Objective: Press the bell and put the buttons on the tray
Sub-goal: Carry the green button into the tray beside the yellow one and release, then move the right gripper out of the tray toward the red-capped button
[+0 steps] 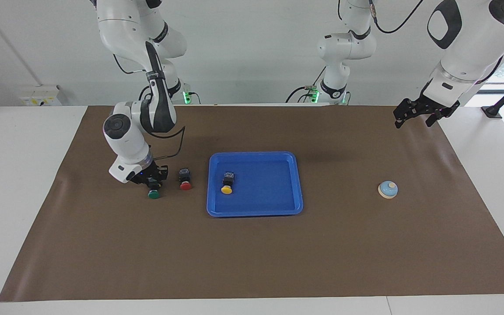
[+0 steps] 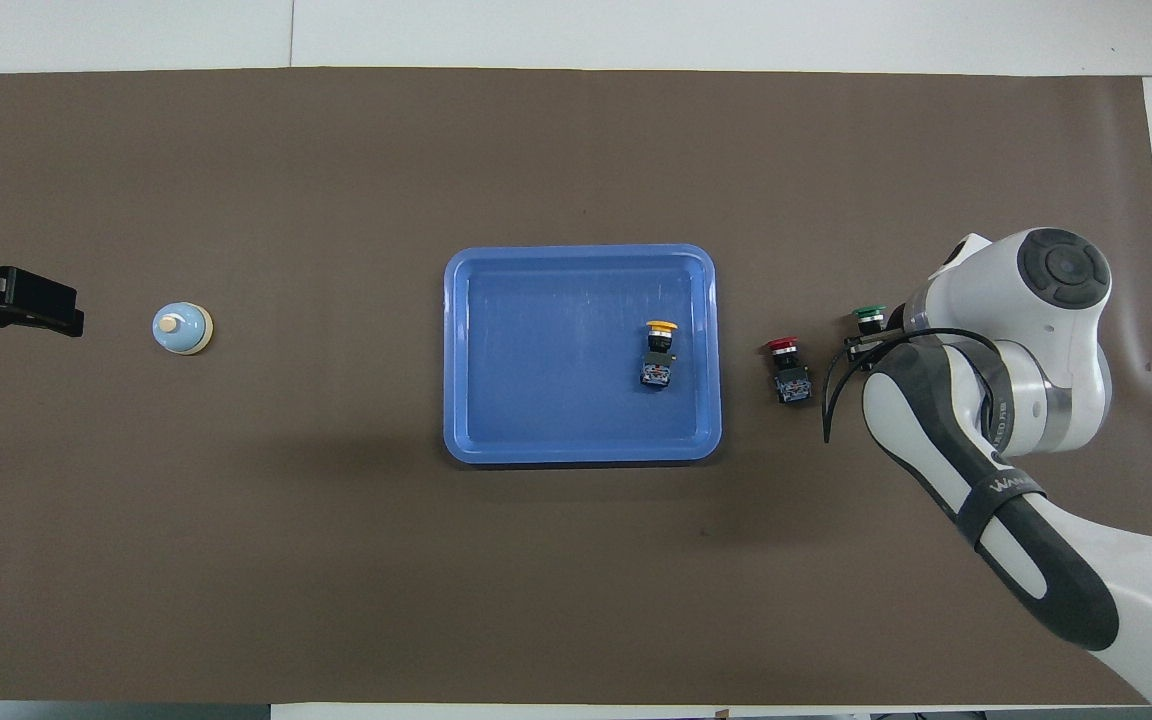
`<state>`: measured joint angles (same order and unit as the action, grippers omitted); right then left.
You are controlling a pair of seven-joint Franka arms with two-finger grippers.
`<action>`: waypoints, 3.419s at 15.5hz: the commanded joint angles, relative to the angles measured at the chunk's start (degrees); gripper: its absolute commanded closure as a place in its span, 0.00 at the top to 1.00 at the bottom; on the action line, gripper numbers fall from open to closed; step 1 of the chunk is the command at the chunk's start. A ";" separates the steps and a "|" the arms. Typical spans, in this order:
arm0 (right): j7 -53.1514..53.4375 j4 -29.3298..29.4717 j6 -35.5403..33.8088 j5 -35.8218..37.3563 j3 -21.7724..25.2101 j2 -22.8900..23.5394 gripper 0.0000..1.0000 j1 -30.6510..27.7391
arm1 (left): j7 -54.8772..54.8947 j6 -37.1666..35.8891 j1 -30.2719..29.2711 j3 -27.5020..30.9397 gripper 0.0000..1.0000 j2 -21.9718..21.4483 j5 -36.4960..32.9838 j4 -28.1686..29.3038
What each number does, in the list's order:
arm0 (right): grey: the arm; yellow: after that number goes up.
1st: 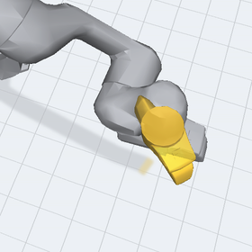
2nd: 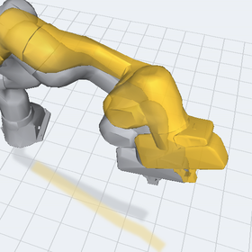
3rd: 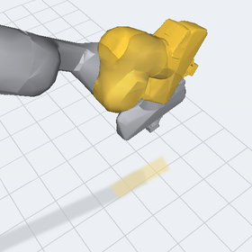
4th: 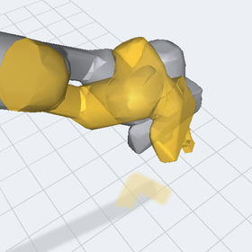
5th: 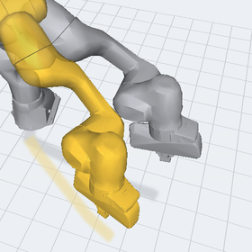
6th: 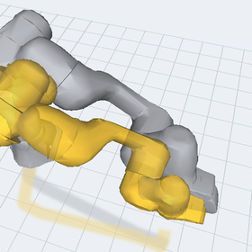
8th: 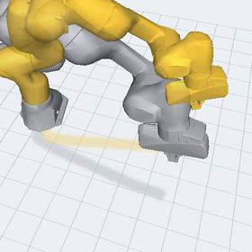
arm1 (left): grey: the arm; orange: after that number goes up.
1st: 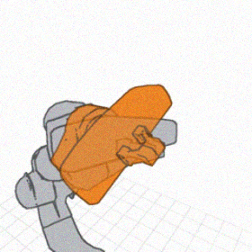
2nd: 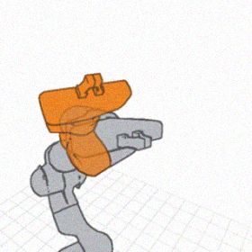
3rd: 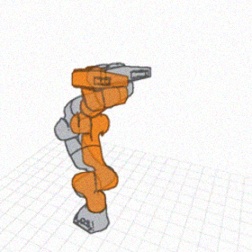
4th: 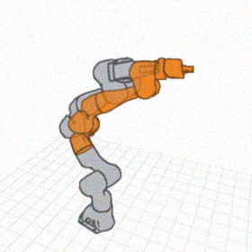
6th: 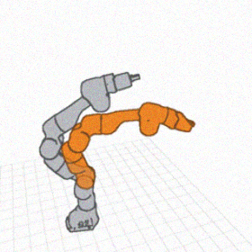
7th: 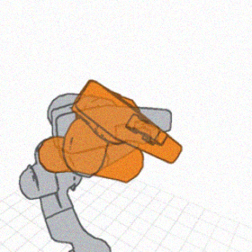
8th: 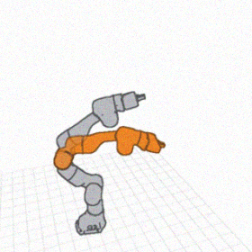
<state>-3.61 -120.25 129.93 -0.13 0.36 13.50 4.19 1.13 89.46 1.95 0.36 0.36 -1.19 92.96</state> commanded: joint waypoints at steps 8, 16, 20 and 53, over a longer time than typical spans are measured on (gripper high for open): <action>33.55 18.38 -14.61 -0.92 -0.45 3.54 0.00 23.12 | -0.34 -0.61 0.15 0.17 1.00 -0.80 -0.48 0.30; 42.64 21.29 -9.87 -1.18 -0.54 11.19 0.00 31.84 | -0.34 -0.61 0.15 0.17 1.00 -0.80 -0.48 0.30; 42.64 19.53 -6.63 -1.18 -0.54 11.37 0.00 31.40 | -0.34 -0.61 0.15 0.08 1.00 -0.80 -0.39 0.30; 0.01 0.46 -0.73 -2.41 -0.01 0.39 1.00 7.93 | -0.34 -0.61 0.15 0.17 1.00 -0.80 -0.39 0.30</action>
<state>-3.13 -115.81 127.45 -2.75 1.13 17.08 12.34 1.13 89.46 1.95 0.36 0.36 -1.19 92.96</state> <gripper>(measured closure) 0.000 0.000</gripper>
